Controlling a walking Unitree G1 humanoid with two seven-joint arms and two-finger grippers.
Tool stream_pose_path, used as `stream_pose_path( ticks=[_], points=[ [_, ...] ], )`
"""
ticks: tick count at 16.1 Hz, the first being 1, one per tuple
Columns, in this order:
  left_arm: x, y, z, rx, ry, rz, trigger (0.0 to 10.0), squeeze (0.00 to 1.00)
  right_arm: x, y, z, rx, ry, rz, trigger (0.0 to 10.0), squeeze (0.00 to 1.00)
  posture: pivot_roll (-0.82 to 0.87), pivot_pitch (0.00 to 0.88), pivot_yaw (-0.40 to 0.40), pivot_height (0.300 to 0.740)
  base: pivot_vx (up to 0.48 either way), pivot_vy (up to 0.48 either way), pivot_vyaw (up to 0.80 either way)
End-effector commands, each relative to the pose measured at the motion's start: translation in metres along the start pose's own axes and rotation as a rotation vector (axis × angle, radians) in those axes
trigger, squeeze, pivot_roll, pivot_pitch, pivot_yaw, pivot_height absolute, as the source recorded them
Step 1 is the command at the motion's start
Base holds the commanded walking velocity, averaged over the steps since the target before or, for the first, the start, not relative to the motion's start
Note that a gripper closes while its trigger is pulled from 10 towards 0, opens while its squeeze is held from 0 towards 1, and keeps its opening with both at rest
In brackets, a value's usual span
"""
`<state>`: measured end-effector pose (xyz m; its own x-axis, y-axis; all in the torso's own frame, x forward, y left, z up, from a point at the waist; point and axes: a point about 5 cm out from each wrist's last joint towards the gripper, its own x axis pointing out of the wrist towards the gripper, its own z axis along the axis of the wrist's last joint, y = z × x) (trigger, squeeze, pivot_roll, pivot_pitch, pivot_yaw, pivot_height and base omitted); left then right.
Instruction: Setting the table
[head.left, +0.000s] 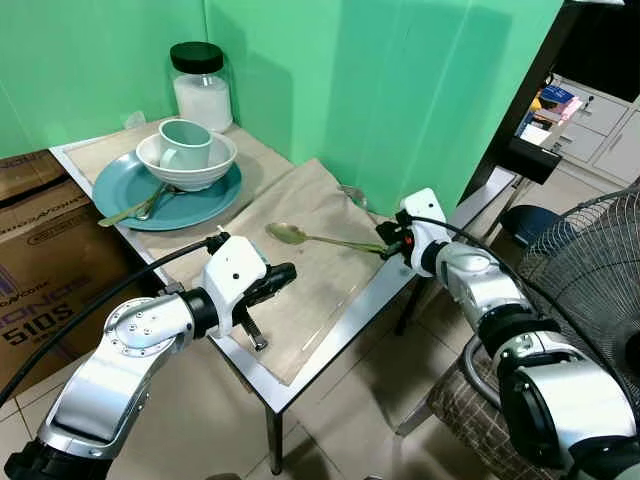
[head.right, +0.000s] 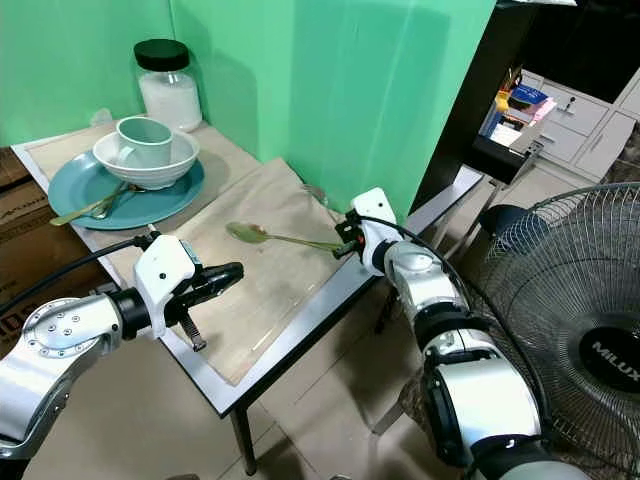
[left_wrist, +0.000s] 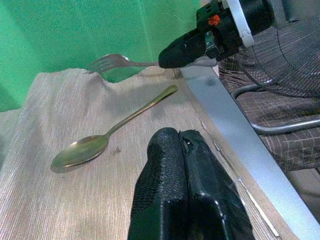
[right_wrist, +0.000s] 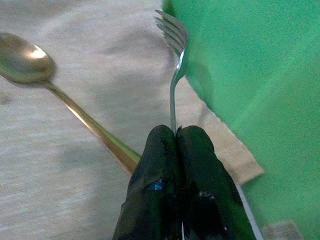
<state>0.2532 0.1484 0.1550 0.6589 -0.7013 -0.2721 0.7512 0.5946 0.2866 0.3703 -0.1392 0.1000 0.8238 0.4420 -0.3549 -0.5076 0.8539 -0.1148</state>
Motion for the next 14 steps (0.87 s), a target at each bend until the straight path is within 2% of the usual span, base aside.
stream_pose_path(
  ticks=[1, 3, 5, 8, 10, 13, 14],
  points=[
    [0.002, 0.0, 0.0, 0.014, 0.006, 0.001, 10.0, 0.0, -0.003, -0.005, -0.003, -0.022, 0.002, -0.032, 0.0, 0.0, 0.13, 0.0, -0.088, 0.74, 0.0, 0.0, 0.0],
    [0.002, 0.002, 0.0, 0.018, 0.003, 0.018, 10.0, 0.0, -0.005, -0.008, -0.005, 0.0, -0.018, -0.077, 0.0, 0.0, 0.13, 0.0, -0.093, 0.74, 0.0, 0.0, 0.0],
    [0.001, 0.003, -0.001, 0.013, 0.004, 0.058, 10.0, 0.0, -0.013, -0.018, -0.002, 0.101, -0.118, -0.095, 0.0, 0.0, 0.14, 0.0, -0.104, 0.74, 0.0, 0.0, 0.0],
    [0.0, 0.004, -0.003, 0.009, 0.0, 0.085, 10.0, 0.0, -0.027, -0.019, 0.004, 0.14, -0.252, -0.034, 0.0, 0.0, 0.13, 0.0, -0.103, 0.74, 0.0, 0.0, 0.0],
    [0.001, 0.007, 0.0, 0.001, -0.027, 0.13, 10.0, 0.0, -0.041, -0.014, 0.01, 0.161, -0.342, 0.023, 0.0, 0.0, 0.13, 0.0, -0.098, 0.74, 0.0, 0.0, 0.0],
    [0.0, 0.013, 0.007, -0.029, -0.079, 0.265, 10.0, 0.0, -0.078, 0.002, 0.016, 0.275, -0.465, 0.064, 0.0, 0.0, 0.11, 0.0, -0.095, 0.74, 0.0, 0.0, 0.0],
    [-0.002, 0.013, 0.007, -0.041, -0.086, 0.299, 10.0, 0.0, -0.086, 0.01, 0.015, 0.297, -0.464, 0.068, 9.3, 0.0, 0.1, 0.0, -0.085, 0.74, 0.0, 0.0, 0.0]
  ],
)
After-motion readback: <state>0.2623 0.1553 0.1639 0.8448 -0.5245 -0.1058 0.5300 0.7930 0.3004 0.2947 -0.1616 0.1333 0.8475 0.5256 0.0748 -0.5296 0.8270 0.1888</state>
